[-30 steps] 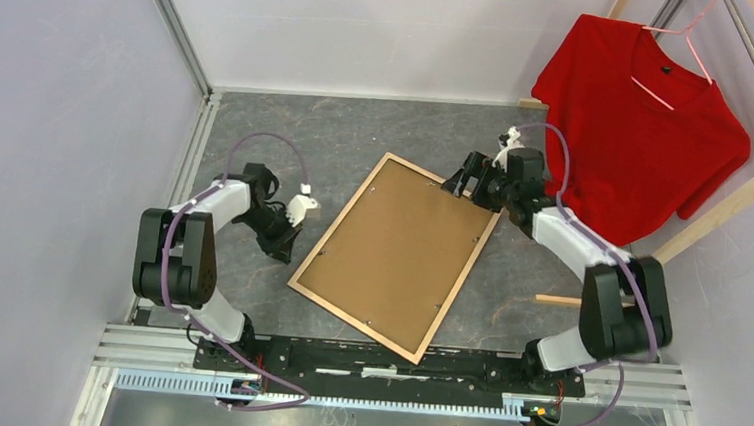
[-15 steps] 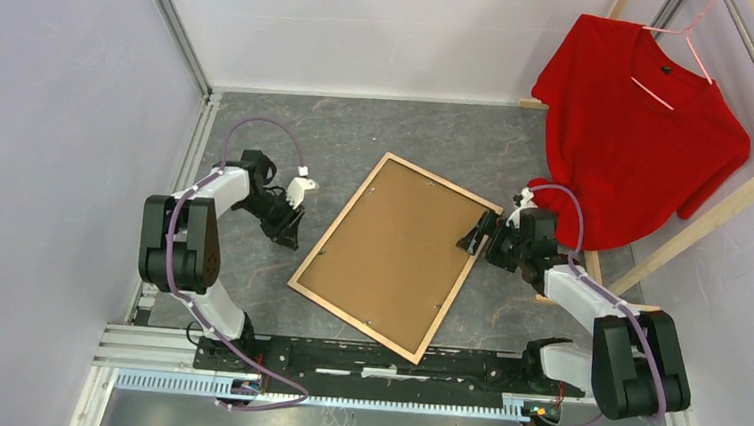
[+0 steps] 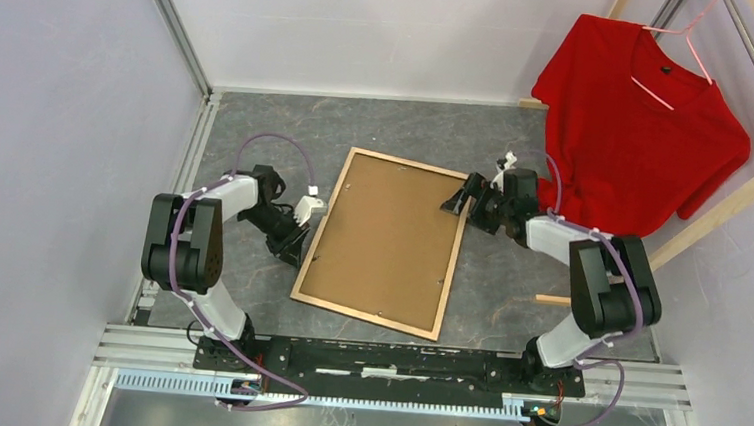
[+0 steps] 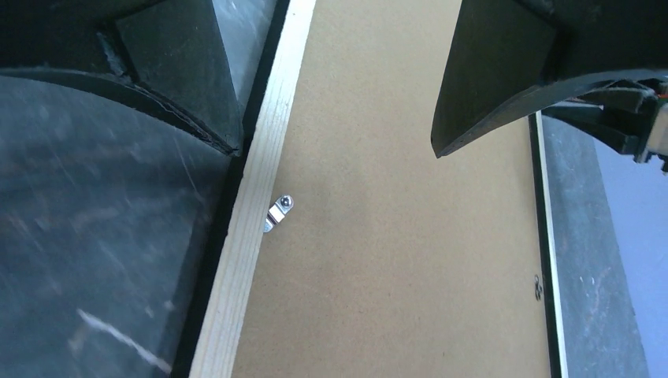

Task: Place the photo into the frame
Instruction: Adjust the photo frame at the center of the board, then install the photo frame at the center of the board.

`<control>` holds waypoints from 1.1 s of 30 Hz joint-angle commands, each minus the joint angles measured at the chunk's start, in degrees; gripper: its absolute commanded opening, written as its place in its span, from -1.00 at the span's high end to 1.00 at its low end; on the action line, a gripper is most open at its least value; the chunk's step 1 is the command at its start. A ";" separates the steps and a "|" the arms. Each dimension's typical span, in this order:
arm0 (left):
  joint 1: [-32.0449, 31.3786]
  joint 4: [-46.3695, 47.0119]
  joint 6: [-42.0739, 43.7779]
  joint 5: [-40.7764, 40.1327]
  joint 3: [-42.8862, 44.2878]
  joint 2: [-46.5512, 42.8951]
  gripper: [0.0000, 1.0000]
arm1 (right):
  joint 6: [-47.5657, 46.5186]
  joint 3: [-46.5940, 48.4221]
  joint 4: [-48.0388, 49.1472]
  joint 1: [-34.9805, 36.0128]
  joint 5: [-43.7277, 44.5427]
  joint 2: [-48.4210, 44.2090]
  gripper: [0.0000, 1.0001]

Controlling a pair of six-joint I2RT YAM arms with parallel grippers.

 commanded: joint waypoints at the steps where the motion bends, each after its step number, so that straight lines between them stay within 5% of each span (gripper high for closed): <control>1: -1.06 -4.69 5.55 4.76 -0.32 -0.74 0.43 | 0.79 7.02 4.01 2.90 -2.87 4.59 -0.91; 8: -0.12 -10.61 11.37 5.04 -0.08 -2.32 0.45 | -6.43 16.27 -9.08 2.82 8.12 5.24 -0.90; 13: 2.89 -10.24 9.74 5.56 2.91 -1.43 0.34 | -5.70 12.02 -8.29 4.34 14.22 -4.00 -0.82; 21: 3.07 -11.48 8.72 11.34 6.91 5.02 0.33 | 2.34 1.05 7.46 25.64 13.44 -9.08 -0.71; 33: 3.07 -10.02 7.59 11.10 6.70 8.03 0.61 | 13.28 7.37 24.01 46.95 14.37 8.67 -0.57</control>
